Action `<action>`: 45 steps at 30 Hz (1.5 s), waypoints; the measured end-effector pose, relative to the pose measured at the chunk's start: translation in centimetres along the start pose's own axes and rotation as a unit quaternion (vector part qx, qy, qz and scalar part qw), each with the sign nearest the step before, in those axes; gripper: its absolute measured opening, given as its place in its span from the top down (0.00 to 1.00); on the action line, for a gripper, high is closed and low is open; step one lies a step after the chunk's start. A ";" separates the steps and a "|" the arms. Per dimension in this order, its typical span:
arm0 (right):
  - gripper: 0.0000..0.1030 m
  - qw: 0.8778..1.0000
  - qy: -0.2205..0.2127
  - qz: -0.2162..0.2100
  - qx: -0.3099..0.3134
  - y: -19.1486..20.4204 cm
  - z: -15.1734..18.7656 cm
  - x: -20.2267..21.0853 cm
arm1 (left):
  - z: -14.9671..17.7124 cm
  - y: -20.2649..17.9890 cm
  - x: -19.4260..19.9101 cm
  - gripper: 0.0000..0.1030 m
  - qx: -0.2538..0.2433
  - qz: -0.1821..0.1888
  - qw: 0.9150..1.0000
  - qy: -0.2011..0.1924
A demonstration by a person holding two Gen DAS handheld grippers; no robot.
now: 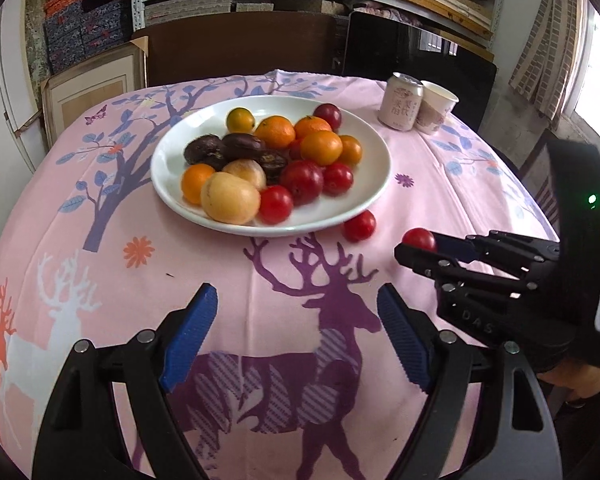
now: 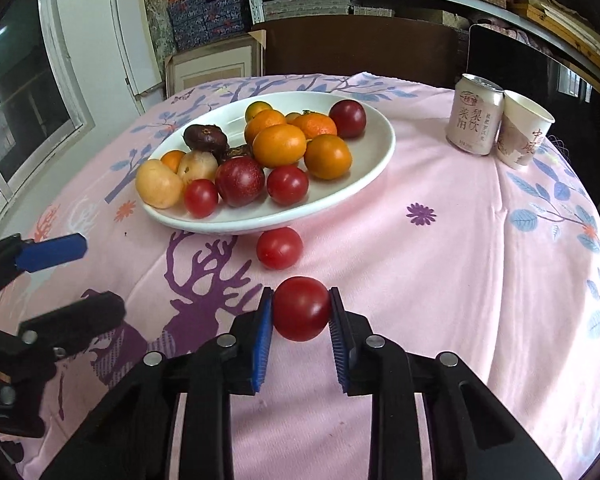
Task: Organize fruits
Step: 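Grasp a red tomato with the right gripper while the left gripper grasps the last red tomato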
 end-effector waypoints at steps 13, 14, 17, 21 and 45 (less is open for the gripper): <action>0.73 0.997 -0.052 -0.007 -0.061 -5.9 3.7 5.5 | -0.3 -6.4 -6.2 0.32 0.030 -0.030 0.999 0.009; 0.73 0.996 -0.057 -0.009 -0.064 -6.1 3.7 5.8 | -0.4 -6.6 -6.6 0.38 0.038 -0.034 0.999 0.008; 0.73 0.995 -0.066 -0.025 -0.070 -6.2 3.7 6.2 | -1.0 -6.5 -8.3 0.44 0.073 -0.047 0.996 0.015; 0.73 0.994 -0.074 -0.034 -0.068 -6.0 3.6 6.5 | -2.1 -6.3 -9.3 0.50 0.104 -0.070 0.992 -0.010; 0.73 0.994 -0.084 -0.024 -0.060 -4.6 2.7 6.9 | -0.6 -5.9 0.5 0.75 -0.010 -0.012 0.999 -0.034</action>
Point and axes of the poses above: each gripper's, at about its wrist camera, not at the fingertips, and x roughly against the way its jaws point, y to its left, z to its underside, the point moved 4 cm from there along -x, roughly the way its jaws point, and after that the axes turned 14 degrees about x, right-handed, at the moved point
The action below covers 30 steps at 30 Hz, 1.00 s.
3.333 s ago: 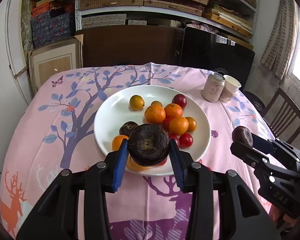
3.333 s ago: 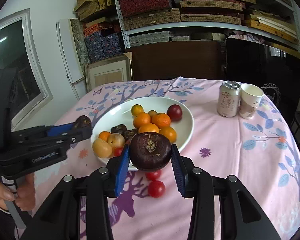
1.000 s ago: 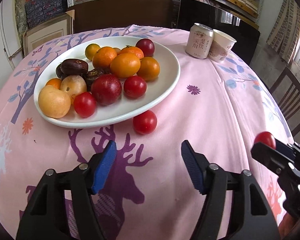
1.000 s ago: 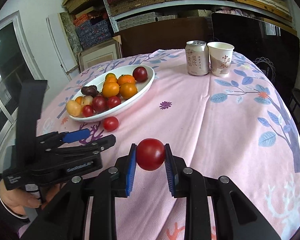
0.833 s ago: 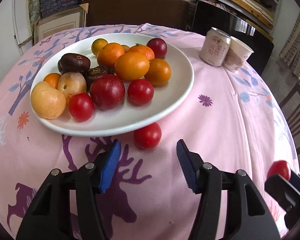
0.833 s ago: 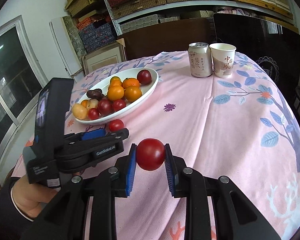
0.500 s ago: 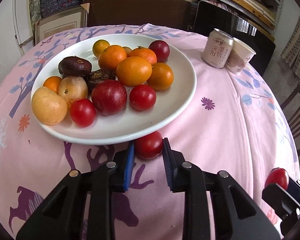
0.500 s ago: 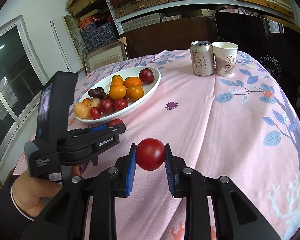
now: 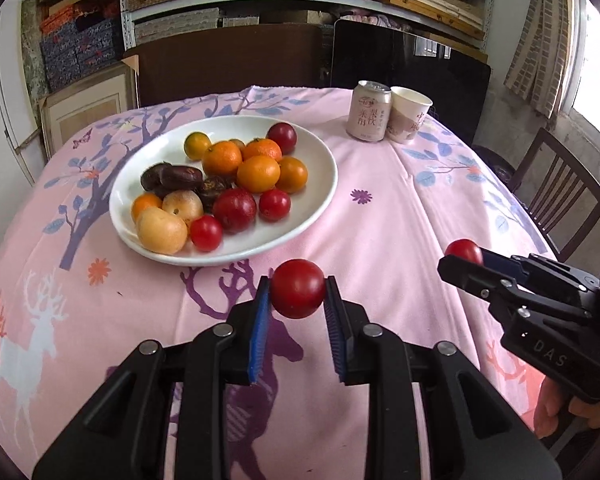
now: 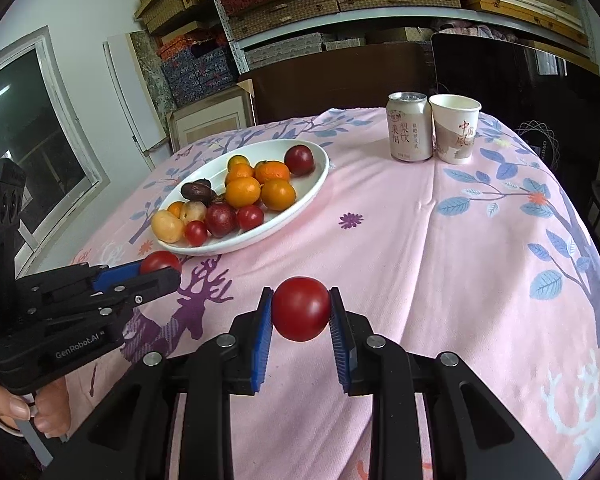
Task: Organize fruits
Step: 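Grasp a red tomato with the right gripper while the left gripper grasps the last red tomato, then lower both red tomatoes onto the plate and open both grippers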
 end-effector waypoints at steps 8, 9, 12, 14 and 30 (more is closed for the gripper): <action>0.72 0.999 -0.015 -0.010 0.041 3.5 -5.7 -1.3 | -4.5 4.6 0.0 0.75 0.010 -0.029 0.999 -0.018; 0.72 0.999 -0.016 -0.012 0.044 3.9 -6.5 -1.9 | -5.0 5.3 -0.3 0.75 0.015 -0.031 0.999 -0.016; 0.72 0.999 -0.016 -0.022 0.047 5.0 -8.4 -3.9 | -6.8 7.0 -1.5 0.75 0.023 -0.048 0.998 -0.019; 0.72 0.999 -0.013 -0.023 0.046 5.7 -9.4 -5.4 | -7.8 7.9 -2.1 0.75 0.032 -0.049 0.998 -0.022; 0.47 1.000 -0.010 -0.008 0.002 4.6 -10.2 -10.0 | -10.3 11.5 -4.8 0.19 0.088 -0.073 0.992 -0.052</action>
Point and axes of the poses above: each gripper's, at about its wrist camera, not at the fingertips, and x roughly against the way its jaws point, y to its left, z to its underside, the point moved 4 cm from there along -x, roughly the way its jaws point, and after that the axes turned 14 degrees about x, right-handed, at the moved point
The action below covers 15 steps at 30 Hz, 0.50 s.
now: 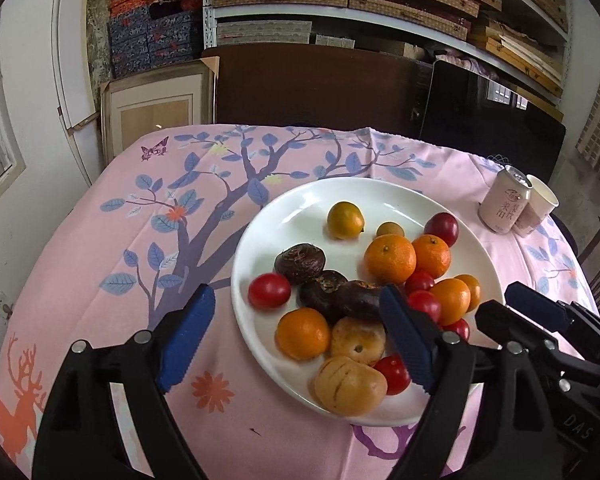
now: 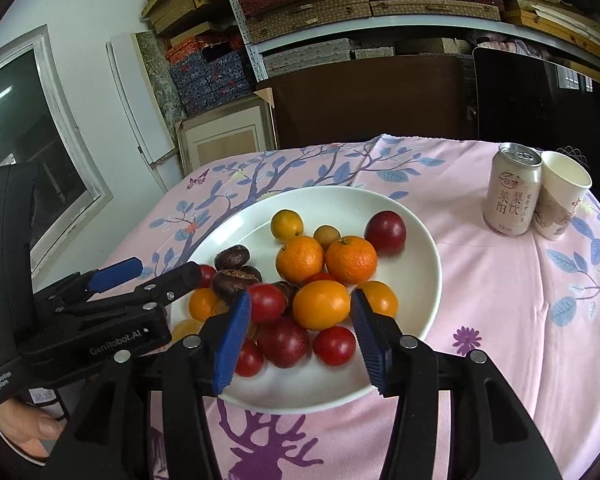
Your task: Organize fruits
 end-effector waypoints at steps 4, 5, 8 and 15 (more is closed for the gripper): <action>0.46 1.000 0.002 0.001 -0.012 -0.7 1.2 1.3 | 0.9 0.0 1.1 0.17 -0.007 0.000 1.000 -0.001; 0.46 1.000 0.002 0.000 -0.014 -0.7 1.6 1.7 | 1.2 -0.1 1.5 0.17 -0.007 0.001 1.000 0.000; 0.45 1.000 0.004 0.000 -0.009 -0.4 2.6 3.0 | 2.1 -0.3 2.7 0.17 -0.010 0.009 1.000 0.002; 0.27 1.000 0.016 0.024 0.000 0.4 5.5 6.1 | 5.2 -1.2 6.0 0.13 -0.027 0.021 0.999 -0.003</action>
Point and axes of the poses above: each gripper's, at about its wrist camera, not at the fingertips, and x roughly against the way its jaws point, y to its left, z to its underside, the point moved 4 cm from there along -x, roughly the way its jaws point, and after that the axes turned 14 degrees about x, right-handed, at the moved point
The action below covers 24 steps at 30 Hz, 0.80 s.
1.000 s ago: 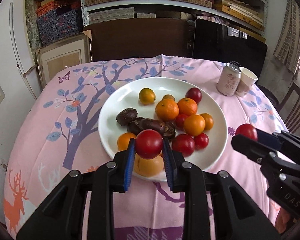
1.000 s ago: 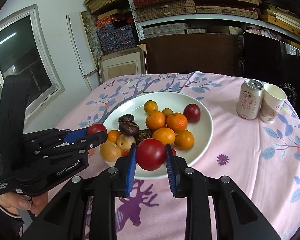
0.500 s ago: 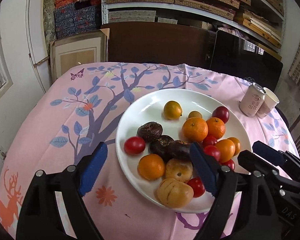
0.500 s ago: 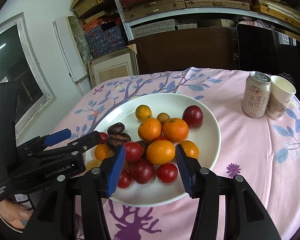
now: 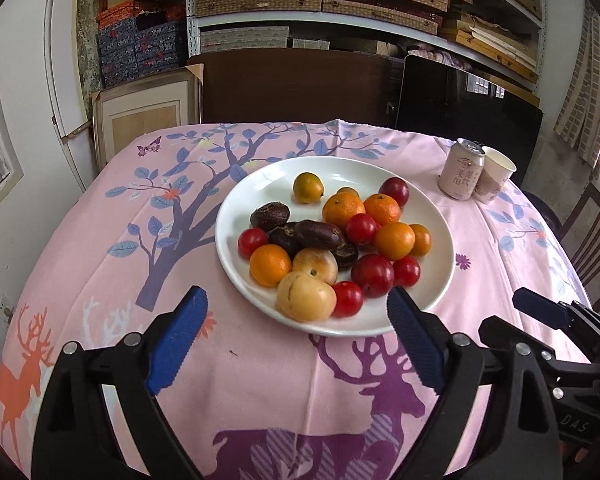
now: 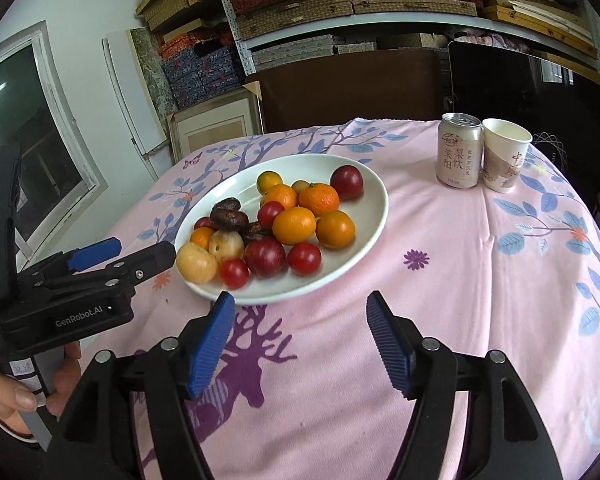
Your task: Organize fruits
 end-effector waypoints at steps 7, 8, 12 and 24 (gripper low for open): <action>0.09 1.000 0.006 0.028 -0.007 0.6 2.7 2.4 | 3.4 -0.8 2.8 0.09 -0.024 -0.001 1.000 -0.004; 0.09 0.999 0.009 0.031 -0.005 0.7 3.0 2.6 | 3.8 -0.9 3.2 0.08 -0.027 -0.001 1.000 -0.006; 0.05 0.999 0.012 0.044 0.004 1.1 4.1 3.5 | 5.4 -1.0 4.3 0.07 -0.038 -0.006 0.999 -0.006; 0.04 0.999 0.015 0.045 -0.002 1.7 6.4 5.3 | 7.7 0.1 6.1 0.06 -0.031 -0.008 0.999 -0.003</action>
Point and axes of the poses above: each gripper's, at about its wrist camera, not at the fingertips, and x roughly against the way its jaws point, y to its left, z to its underside, the point moved 4 cm from there along -x, roughly the way its jaws point, and after that the axes turned 14 degrees about x, right-handed, at the moved point
